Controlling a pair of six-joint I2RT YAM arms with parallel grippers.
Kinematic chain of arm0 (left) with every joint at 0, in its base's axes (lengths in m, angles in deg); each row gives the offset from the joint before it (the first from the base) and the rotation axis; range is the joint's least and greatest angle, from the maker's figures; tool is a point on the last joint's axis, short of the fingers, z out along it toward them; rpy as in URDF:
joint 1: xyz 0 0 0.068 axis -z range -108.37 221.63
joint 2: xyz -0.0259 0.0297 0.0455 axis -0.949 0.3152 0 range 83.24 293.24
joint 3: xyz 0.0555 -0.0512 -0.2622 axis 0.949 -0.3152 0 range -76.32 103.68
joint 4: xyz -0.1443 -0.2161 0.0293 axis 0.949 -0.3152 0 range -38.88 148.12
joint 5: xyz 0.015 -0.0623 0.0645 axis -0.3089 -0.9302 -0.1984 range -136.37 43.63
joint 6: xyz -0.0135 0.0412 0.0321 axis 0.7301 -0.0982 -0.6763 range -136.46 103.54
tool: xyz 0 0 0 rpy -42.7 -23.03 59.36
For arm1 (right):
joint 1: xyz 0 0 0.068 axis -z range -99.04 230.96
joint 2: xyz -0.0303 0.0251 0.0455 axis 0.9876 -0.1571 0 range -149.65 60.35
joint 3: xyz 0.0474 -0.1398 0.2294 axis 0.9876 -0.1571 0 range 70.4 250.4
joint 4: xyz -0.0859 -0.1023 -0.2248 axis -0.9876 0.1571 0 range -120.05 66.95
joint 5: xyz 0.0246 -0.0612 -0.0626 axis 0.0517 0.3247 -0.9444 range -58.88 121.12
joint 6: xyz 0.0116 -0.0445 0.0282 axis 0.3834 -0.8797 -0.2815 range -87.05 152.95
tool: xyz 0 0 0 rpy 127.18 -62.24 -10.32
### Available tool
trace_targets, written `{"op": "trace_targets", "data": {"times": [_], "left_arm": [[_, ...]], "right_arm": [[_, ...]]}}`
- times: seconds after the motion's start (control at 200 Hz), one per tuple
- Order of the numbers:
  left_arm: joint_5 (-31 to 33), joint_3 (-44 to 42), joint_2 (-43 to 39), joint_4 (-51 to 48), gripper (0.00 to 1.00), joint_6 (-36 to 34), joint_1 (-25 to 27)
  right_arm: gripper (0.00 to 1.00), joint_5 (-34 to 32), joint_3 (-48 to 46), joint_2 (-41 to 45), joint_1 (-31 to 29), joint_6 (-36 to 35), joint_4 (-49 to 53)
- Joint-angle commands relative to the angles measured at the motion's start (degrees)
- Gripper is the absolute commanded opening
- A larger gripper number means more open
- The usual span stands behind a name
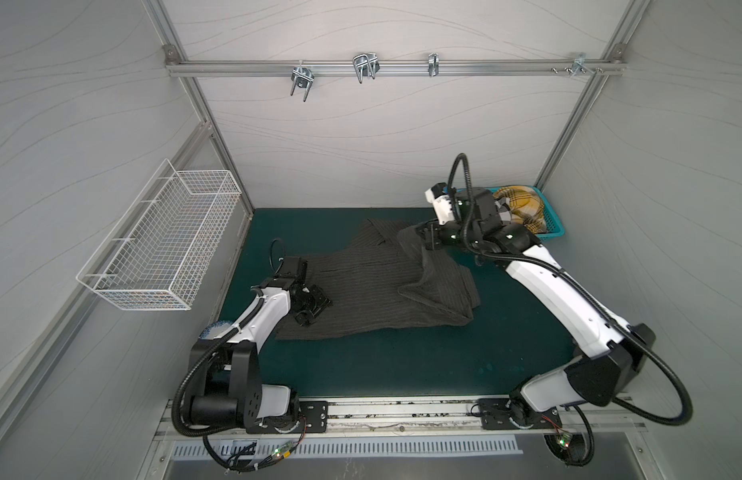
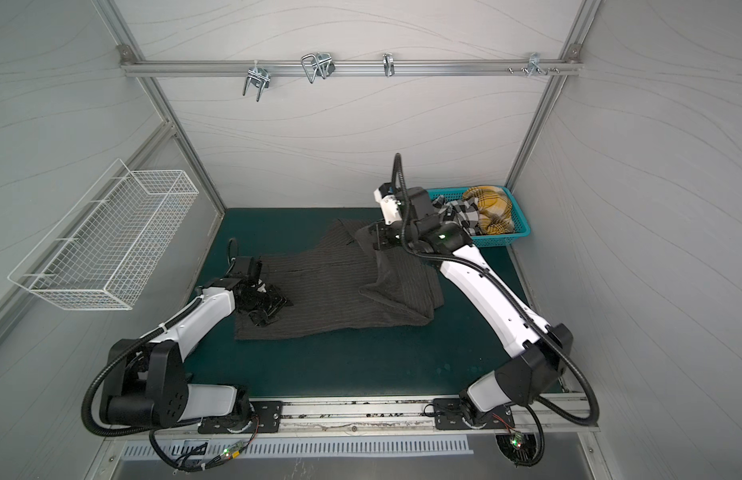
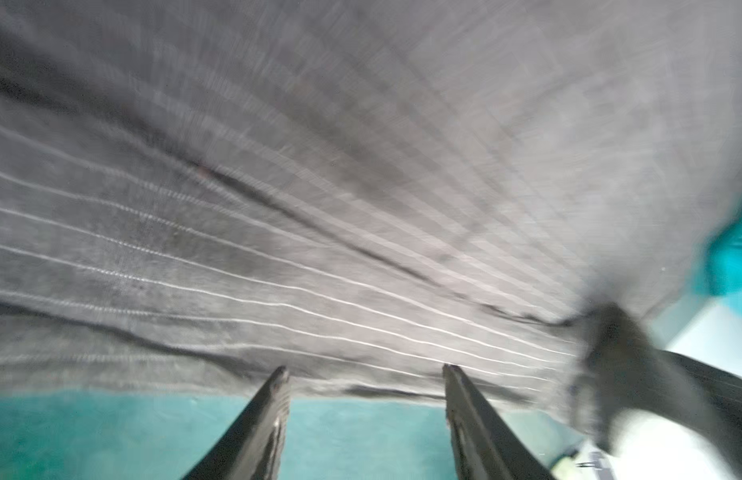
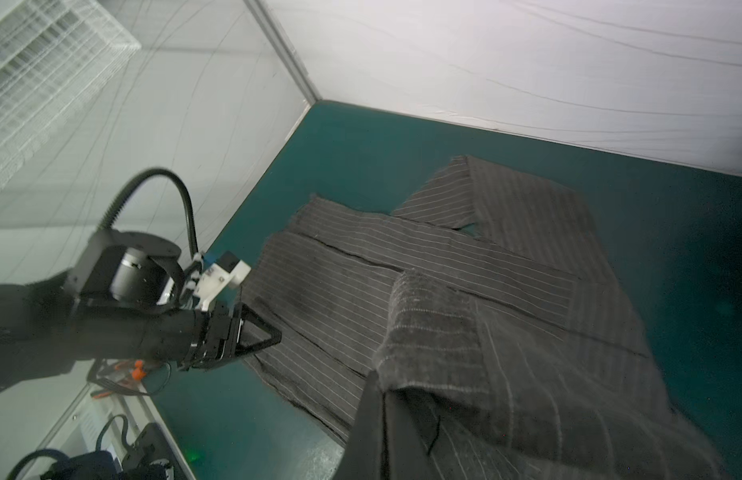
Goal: Fold and stack the long sleeve shirts
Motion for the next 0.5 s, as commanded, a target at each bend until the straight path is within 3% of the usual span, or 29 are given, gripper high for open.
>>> {"op": "trace_targets", "data": {"times": [0.0,0.045,0.12,0.145,0.305,0.495], "left_arm": [[0.83,2.35,-2.57,-2.70,0.60,2.95,-0.45],[0.19,1.32,-3.97,-2.09,0.60,3.79,-0.87],[-0.17,-0.43,-6.47,-1.87,0.62,4.82,-1.58],[-0.25,-1.02,-7.15,-1.81,0.63,5.03,-1.87],[-1.33,-4.11,-9.48,-0.58,0.71,4.45,-3.26],[-5.21,-4.47,-3.74,3.78,0.75,3.63,-3.75]], "right_arm": [[0.00,-5.13,4.08,-7.94,-8.45,-5.19,1.61],[0.11,-6.33,4.94,-10.98,-11.63,-5.96,1.98],[0.50,-9.28,5.66,-15.38,-16.71,-6.90,3.39],[0.56,-10.57,5.93,-16.45,-18.16,-6.69,4.46],[0.77,-11.80,-1.80,-12.41,-20.51,2.75,4.28],[0.79,-12.21,-10.89,-1.96,-17.12,10.70,8.92]]}}
